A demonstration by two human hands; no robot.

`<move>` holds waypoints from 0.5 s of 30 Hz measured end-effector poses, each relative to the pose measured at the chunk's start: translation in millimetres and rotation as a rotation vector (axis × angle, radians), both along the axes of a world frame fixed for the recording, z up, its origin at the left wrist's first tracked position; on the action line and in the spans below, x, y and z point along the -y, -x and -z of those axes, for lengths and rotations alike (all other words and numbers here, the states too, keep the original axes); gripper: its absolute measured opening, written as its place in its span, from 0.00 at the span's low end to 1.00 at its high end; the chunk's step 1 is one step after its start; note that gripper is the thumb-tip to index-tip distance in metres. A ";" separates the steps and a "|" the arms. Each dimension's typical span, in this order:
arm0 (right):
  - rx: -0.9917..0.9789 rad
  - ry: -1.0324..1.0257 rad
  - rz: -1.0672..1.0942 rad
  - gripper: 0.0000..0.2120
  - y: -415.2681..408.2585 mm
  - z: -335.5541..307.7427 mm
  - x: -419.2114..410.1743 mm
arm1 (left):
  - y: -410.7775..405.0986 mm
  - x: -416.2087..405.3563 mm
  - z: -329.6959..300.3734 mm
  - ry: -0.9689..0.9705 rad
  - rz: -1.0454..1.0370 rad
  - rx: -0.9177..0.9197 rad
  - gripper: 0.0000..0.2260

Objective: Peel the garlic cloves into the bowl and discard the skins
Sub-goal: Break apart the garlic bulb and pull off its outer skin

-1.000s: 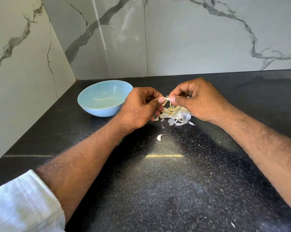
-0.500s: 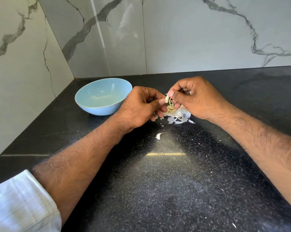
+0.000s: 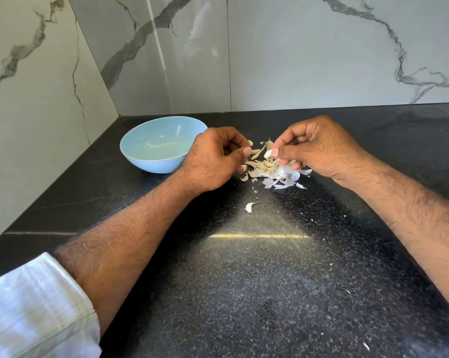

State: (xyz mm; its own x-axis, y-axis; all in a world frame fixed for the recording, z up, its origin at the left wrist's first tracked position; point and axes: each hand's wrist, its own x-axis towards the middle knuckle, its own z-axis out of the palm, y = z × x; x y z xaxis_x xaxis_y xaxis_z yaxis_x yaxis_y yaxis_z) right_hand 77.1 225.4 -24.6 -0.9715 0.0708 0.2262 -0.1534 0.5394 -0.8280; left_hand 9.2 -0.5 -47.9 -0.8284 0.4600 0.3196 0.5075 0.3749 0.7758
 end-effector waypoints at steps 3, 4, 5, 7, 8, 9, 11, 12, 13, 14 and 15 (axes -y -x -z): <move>-0.013 -0.123 0.047 0.07 -0.9 -2.7 -7.3 | 5.1 6.7 -0.4 0.027 -0.032 -0.031 0.03; -0.020 -0.172 0.073 0.08 -1.5 -5.1 -10.4 | 6.3 8.7 -1.4 0.029 -0.048 -0.032 0.04; -0.025 -0.218 0.100 0.08 -2.3 -8.3 -14.4 | 7.7 10.1 -2.3 0.032 -0.065 -0.030 0.04; -0.022 -0.300 0.119 0.09 -3.6 -14.9 -22.9 | 9.3 13.1 -3.9 0.032 -0.090 -0.022 0.05; -0.003 -0.342 0.105 0.10 -3.8 -16.7 -26.6 | 9.1 13.7 -4.7 0.032 -0.093 -0.019 0.06; 0.028 -0.389 0.079 0.11 -4.5 -17.6 -28.0 | 8.6 13.8 -4.9 0.036 -0.094 -0.019 0.06; 0.069 -0.489 0.028 0.14 -3.8 -14.0 -26.0 | 6.8 13.3 -4.9 0.054 -0.092 -0.020 0.06; 0.067 -0.521 0.010 0.15 -2.7 -10.8 -24.0 | 5.5 12.8 -5.2 0.063 -0.088 -0.020 0.06; 0.063 -0.529 -0.004 0.14 -2.2 -8.2 -21.7 | 4.8 12.5 -5.3 0.068 -0.087 -0.019 0.06; 0.060 -0.521 -0.022 0.12 -1.6 -6.4 -19.3 | 4.0 13.0 -5.9 0.072 -0.087 -0.018 0.06; 0.060 -0.512 -0.046 0.09 -1.7 -5.4 -17.2 | 3.7 13.3 -6.4 0.074 -0.088 -0.020 0.06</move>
